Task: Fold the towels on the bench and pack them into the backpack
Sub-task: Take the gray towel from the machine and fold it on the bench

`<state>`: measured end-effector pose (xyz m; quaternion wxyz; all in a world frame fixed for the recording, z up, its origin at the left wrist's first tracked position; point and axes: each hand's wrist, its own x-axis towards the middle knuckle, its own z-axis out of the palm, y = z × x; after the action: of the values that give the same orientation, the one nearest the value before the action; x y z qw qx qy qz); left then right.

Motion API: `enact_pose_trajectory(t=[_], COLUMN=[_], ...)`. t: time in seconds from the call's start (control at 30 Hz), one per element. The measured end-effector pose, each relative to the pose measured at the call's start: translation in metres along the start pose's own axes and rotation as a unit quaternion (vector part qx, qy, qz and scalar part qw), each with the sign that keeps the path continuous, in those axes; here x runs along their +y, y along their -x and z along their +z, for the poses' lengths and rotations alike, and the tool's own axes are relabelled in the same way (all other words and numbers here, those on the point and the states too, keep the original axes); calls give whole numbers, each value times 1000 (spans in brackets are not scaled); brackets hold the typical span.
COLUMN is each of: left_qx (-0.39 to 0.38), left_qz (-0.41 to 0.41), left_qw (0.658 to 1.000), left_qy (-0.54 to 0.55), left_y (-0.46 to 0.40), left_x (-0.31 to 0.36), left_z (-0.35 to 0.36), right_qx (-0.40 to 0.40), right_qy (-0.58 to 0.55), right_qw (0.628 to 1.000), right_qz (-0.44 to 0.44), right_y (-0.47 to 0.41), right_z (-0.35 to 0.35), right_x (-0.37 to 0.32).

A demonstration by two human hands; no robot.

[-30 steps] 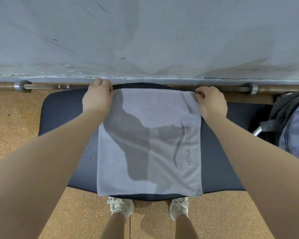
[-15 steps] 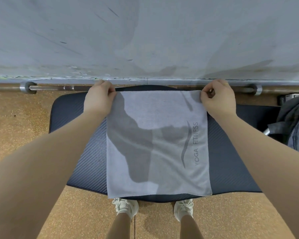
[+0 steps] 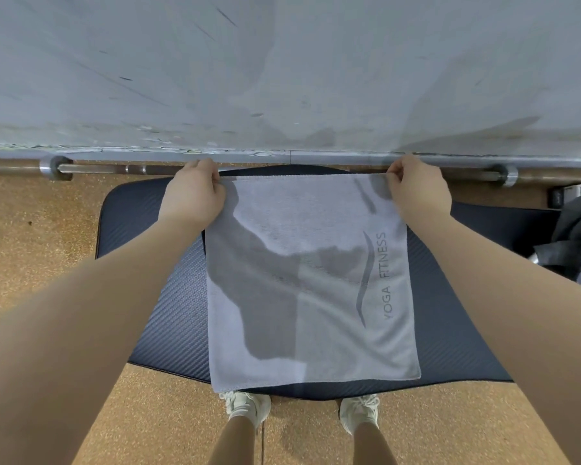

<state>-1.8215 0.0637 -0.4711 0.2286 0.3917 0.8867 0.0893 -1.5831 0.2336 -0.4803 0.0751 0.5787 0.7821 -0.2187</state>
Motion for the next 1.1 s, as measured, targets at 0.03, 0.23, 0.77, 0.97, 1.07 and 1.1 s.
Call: enact_pose_trajectory(t=[0.03,0.23,0.77,0.97,1.07,1.1], left_qx=[8,79,4,13,-45,-59], left_qz=[-27,185,137,83,-78,-135], left_qw=[1000,977,985,994,995,989], left_qy=[2,-68,-106,-71,-39,-18], left_y=[1,36,73,158,195,203], left_x=[3,36,-14,-28,-28,-28], left_z=[2,36,60,49,44,46], right_qx=[4,127,-92,-28,-91,-103], right_qy=[26,33,120,-71,-37,-31], right_qw=[1000,978,988,993,984,982], right_qz=[4,-165,-32,89,148,156], right_y=[0,41,110,174,216,226], right_z=[0,15,42,26,30,33], right_x=[-4,-31,37,21,33,37])
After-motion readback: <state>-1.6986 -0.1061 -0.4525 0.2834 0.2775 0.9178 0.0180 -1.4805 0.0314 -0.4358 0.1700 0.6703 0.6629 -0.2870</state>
